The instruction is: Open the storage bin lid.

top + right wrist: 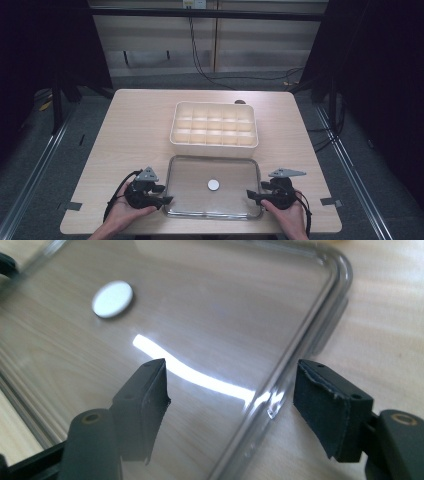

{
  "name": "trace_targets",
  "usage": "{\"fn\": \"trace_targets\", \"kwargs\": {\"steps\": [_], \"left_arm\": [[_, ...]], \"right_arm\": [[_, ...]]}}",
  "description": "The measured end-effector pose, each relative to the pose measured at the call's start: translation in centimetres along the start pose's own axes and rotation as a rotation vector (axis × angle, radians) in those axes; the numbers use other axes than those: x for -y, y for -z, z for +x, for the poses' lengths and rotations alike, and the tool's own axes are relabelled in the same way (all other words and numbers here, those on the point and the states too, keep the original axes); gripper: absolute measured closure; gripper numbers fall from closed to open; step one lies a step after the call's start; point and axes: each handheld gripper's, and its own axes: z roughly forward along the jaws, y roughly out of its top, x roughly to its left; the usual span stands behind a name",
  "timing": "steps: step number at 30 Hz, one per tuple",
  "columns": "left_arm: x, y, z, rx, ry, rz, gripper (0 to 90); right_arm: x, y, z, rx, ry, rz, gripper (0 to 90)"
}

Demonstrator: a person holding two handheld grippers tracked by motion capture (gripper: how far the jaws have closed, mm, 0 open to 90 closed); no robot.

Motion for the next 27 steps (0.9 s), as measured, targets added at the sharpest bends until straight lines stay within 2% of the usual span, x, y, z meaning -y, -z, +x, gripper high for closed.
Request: {"fn": "trace_targets", "kwargs": {"steps": [2, 5, 9, 10, 11, 12, 14, 18, 19, 21, 27], "left_arm": [[0.0, 0.1, 0.1, 0.005, 0.003, 0.009, 45.6], [0.0, 0.3, 0.3, 0.005, 0.008, -0.012, 42.3], [0.0, 1.0, 0.6, -0.001, 0.029, -0.060, 37.2], [-0.1, 1.5, 0.6, -0.015, 0.025, -0.080, 34.6], [-0.1, 1.5, 0.6, -0.015, 0.025, -0.080, 32.8], [-0.1, 2.0, 0.4, -0.020, 0.021, -0.113, 32.8], [-0.1, 2.5, 0.3, -0.032, 0.017, -0.135, 31.8], [0.2, 3.6, 0.2, -0.050, 0.015, -0.160, 29.0], [0.3, 3.8, 0.2, -0.048, 0.029, -0.173, 29.0], [0.6, 4.5, 0.3, -0.067, 0.022, -0.188, 28.4], [1.9, 6.0, 1.3, -0.114, 0.066, -0.223, 25.4]], "right_arm": [[-0.1, 0.2, 0.1, 0.004, 0.011, -0.026, 30.0], [-0.1, 0.4, -0.1, -0.005, 0.012, -0.047, 29.6], [-0.3, 1.4, -0.4, -0.028, 0.009, -0.111, 28.5], [-0.3, 2.1, -0.6, -0.043, 0.009, -0.154, 27.0], [-0.3, 2.1, -0.6, -0.043, 0.009, -0.154, 27.0], [-0.3, 2.4, -0.6, -0.046, 0.010, -0.167, 26.6], [-0.3, 3.3, -0.5, -0.053, 0.009, -0.205, 25.9], [0.0, 5.1, -0.2, -0.064, 0.030, -0.264, 22.5], [0.0, 5.1, -0.2, -0.064, 0.030, -0.264, 22.5], [0.2, 5.8, -0.3, -0.071, 0.026, -0.279, 22.5], [0.9, 7.3, -1.1, -0.043, 0.016, -0.325, 21.8]]}}
